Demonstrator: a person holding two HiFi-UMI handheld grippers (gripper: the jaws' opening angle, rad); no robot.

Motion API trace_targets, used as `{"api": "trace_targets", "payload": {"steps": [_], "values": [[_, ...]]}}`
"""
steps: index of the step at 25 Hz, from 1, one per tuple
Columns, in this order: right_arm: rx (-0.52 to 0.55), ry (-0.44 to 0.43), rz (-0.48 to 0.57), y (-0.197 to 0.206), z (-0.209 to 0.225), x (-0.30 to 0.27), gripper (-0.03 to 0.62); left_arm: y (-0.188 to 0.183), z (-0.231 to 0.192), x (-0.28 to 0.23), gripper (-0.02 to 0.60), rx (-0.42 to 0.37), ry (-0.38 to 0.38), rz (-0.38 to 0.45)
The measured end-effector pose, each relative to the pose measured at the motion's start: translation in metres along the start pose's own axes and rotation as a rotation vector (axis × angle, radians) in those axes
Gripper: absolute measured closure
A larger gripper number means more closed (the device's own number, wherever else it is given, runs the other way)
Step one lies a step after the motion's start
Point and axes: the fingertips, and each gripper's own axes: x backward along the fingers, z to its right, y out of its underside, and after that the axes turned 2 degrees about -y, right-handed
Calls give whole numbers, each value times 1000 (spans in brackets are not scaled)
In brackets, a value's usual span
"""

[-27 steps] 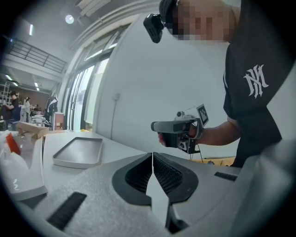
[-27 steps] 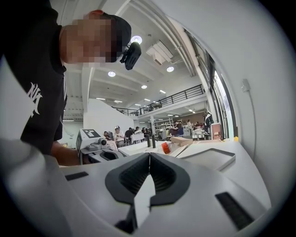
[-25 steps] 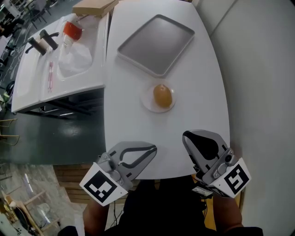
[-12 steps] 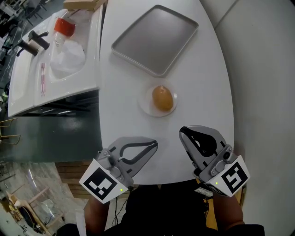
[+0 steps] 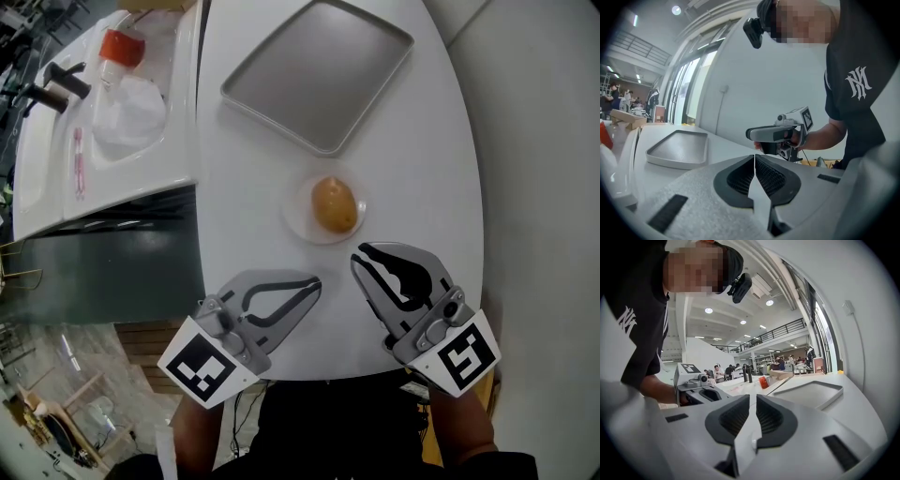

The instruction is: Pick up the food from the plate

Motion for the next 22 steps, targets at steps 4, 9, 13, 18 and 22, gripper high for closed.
{"api": "trace_targets", "payload": {"steps": [4, 9, 13, 18, 22], "values": [[-9, 0, -17, 10, 12, -11, 478, 7, -10, -8, 574, 18, -1, -14], [-4, 15, -49, 22, 29, -28, 373, 13, -24, -15, 574, 32, 4, -22], [-25, -15, -67, 35, 35, -40, 308, 21, -32, -18, 574, 44, -1, -41], [-50, -24, -94, 54, 44, -55, 255, 39, -39, -17, 574, 65, -6, -69], [-71, -3, -114, 62, 53, -59, 221, 42, -38, -17, 574, 77, -4, -70]]}}
